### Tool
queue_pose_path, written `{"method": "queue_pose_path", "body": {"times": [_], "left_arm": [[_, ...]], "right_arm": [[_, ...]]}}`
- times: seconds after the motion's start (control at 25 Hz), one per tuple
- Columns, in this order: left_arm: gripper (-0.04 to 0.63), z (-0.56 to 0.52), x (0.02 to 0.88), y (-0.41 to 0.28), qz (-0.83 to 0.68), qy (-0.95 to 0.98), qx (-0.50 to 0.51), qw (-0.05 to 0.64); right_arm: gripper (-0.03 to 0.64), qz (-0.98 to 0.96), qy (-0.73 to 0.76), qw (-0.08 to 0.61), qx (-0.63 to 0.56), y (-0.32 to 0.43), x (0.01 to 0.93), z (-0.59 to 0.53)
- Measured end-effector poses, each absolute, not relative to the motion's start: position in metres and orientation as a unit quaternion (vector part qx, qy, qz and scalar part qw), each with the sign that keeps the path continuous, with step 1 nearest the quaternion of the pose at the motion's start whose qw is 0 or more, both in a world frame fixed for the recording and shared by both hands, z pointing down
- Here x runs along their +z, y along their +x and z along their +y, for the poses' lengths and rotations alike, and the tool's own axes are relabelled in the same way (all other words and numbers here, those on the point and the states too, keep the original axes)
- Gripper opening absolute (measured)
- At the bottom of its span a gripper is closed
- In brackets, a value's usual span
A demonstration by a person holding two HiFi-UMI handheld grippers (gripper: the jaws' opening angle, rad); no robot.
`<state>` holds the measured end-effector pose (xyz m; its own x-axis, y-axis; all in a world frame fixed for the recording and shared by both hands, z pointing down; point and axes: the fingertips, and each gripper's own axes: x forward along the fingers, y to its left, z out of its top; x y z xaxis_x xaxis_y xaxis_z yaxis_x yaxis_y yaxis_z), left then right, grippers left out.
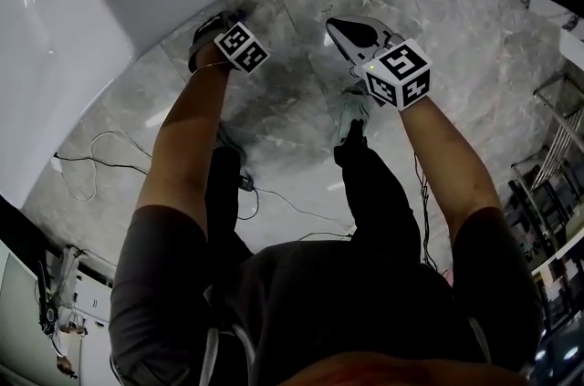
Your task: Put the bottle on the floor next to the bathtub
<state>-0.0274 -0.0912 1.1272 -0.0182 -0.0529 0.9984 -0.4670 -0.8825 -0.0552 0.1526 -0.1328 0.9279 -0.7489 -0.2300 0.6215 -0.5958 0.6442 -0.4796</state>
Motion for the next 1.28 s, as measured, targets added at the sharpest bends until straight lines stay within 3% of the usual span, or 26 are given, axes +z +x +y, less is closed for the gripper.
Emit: {"method": "queue_pose_path", "body": {"times": [0.28, 0.48, 0.68, 0.96, 1.28], "left_arm": [[0.148, -0.099, 1.130, -0.020, -0.190, 0.694, 0.681, 0.139], [0.254, -0.103, 1.112, -0.021, -0.207, 0.702, 0.665, 0.148], [0.287, -0.104, 1.054, -0.016, -0.227, 0.721, 0.637, 0.152], [0.290, -0.088, 0.905, -0.013, -0.279, 0.750, 0.571, 0.184], [0.288, -0.057, 0.641, -0.029, -0.367, 0.795, 0.412, 0.252]], "right_arm": [[-0.008, -0.863, 0.240, 0.264, 0.359, 0.154, 0.931, -0.126], [-0.008, -0.861, 0.239, 0.268, 0.360, 0.150, 0.922, -0.121], [-0.008, -0.861, 0.246, 0.265, 0.356, 0.138, 0.878, -0.119], [-0.008, -0.872, 0.249, 0.262, 0.330, 0.119, 0.746, -0.110], [-0.008, -0.896, 0.238, 0.247, 0.281, 0.100, 0.541, -0.095]]}}
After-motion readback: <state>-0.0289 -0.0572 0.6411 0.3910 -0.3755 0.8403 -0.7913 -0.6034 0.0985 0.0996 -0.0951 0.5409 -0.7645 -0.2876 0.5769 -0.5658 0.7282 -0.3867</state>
